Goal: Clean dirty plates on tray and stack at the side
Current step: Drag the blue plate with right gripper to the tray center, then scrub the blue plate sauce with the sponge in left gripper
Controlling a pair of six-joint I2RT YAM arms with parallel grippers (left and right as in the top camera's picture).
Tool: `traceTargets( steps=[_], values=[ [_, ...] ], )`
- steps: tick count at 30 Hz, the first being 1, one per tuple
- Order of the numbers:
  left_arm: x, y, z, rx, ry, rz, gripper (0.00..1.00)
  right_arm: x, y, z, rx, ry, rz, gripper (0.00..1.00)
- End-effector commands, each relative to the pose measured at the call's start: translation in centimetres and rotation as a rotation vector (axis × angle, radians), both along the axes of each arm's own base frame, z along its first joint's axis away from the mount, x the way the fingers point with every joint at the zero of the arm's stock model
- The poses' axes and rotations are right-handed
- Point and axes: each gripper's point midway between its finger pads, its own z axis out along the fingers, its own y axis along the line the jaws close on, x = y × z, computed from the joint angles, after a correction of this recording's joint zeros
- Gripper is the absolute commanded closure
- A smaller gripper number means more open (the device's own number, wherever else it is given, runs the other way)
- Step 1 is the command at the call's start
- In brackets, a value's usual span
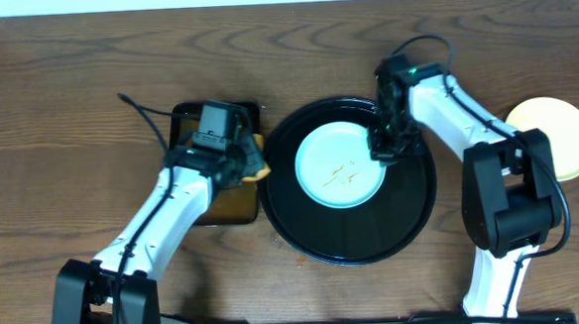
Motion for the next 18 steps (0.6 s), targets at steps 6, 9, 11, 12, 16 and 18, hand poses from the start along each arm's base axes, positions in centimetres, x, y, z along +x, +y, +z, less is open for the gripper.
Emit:
traceTargets(
  steps=[6, 9, 11, 12, 16, 18],
  values=[
    [-2.5, -7.7, 0.9, -0.071, -0.040, -0.188, 0.92, -1.7, 0.7, -1.6, -0.018, 0.029, -0.023, 0.99],
    [-3.0, -9.3, 0.5, -0.061, -0.042, -0.152, 0.92, -1.7, 0.7, -1.6, -0.017, 0.028, -0.023, 0.99],
    [-3.3, -10.5, 0.2, -0.067, -0.043, -0.148, 0.92, -1.7, 0.7, -1.6, -0.017, 0.027, -0.023, 0.99],
    [-3.5, -11.2, 0.1, -0.074, -0.051, -0.164, 0.92, -1.7, 0.7, -1.6, -0.017, 0.028, -0.023, 0.99],
    [-3.6, -14.0, -0.6, -0.099, -0.083, -0.220, 0.93, -1.7, 0.8, -1.6, -0.016, 0.028, -0.021, 0.99],
    [-3.7, -14.9, -1.1, -0.108, -0.089, -0.230, 0.93, -1.7, 0.8, -1.6, -0.016, 0.028, -0.013, 0.99]
  ],
)
